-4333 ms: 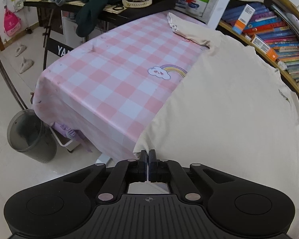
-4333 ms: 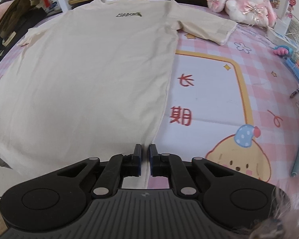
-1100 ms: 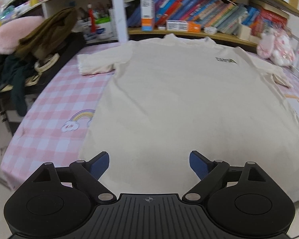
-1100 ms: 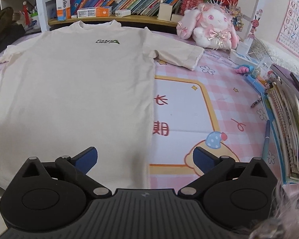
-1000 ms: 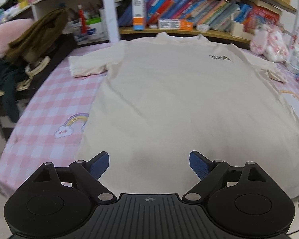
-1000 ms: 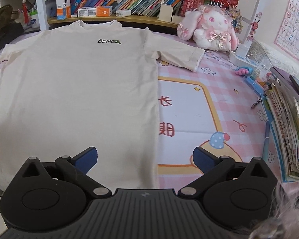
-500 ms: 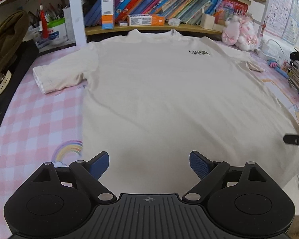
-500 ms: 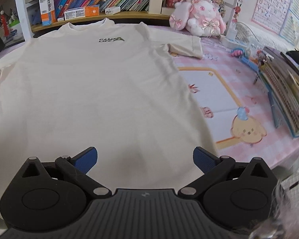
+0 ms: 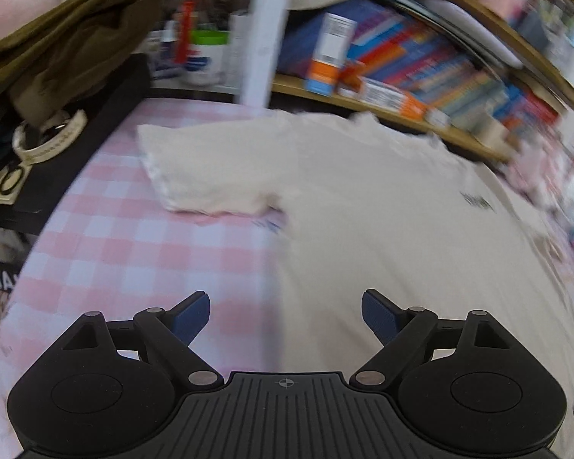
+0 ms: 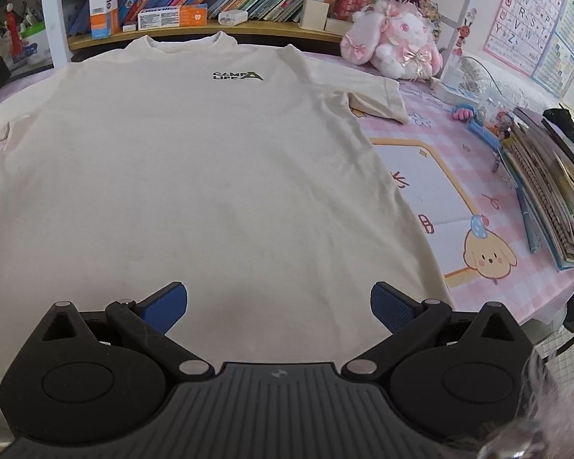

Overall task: Fold clothes
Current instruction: 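Grasp the sleeve and side hem with the left gripper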

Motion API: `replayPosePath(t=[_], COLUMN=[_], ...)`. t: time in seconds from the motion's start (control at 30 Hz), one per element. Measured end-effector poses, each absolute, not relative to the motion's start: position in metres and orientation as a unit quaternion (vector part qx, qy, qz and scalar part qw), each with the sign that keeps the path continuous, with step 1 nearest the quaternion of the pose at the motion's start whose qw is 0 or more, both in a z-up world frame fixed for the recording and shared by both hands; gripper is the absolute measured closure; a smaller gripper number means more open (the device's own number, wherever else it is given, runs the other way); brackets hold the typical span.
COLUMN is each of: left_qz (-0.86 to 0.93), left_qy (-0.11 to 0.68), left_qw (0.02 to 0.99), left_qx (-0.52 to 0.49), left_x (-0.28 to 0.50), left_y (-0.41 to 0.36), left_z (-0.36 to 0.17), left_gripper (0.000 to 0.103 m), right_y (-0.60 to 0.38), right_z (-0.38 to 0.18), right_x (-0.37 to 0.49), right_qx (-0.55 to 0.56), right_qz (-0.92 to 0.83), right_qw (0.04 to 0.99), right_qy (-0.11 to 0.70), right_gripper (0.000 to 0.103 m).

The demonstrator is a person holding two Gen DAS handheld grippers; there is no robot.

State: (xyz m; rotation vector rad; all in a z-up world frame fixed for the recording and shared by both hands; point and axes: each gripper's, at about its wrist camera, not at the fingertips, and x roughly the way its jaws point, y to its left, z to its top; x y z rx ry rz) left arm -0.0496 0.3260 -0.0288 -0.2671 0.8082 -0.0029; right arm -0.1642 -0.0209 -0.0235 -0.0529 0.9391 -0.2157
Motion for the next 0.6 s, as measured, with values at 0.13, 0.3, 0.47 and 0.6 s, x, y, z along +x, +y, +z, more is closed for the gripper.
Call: replayPosePath(t=[0.13,0.3,0.47,0.6], left_qz=[0.035,0.075,0.105,0.127], left_qy=[0.394,0.396,0.372,0.347], left_qw=[0.895,0.847,0.817,0.79], left_qx=[-0.203,-0.346,-0.428,-0.49], left_x=[-0.028,-0.008,0.01,0.019], left_y=[0.355,0.392,0.416,0.43], left_z=[-0.037,-0.058,-0.072,-0.081], left_gripper=[0.038,0.058,0.064,0.065], right_y=[-0.019,-0.022,-0.027,-0.029], right_z=[-0.025,-0.025,-0.023,-0.02], right_x=[-0.163,-0.165,-0.168,-0.171], right_qx=[-0.03,-0.016,-0.01,-0.009], right_qz=[-0.109,-0.122,-0.137,-0.142], right_qw=[0.88,0.875,0.872,0.871], right_qy=[0.461,0.468,0.469,0.471], right_gripper=[0.0,0.0,0.0,0.0])
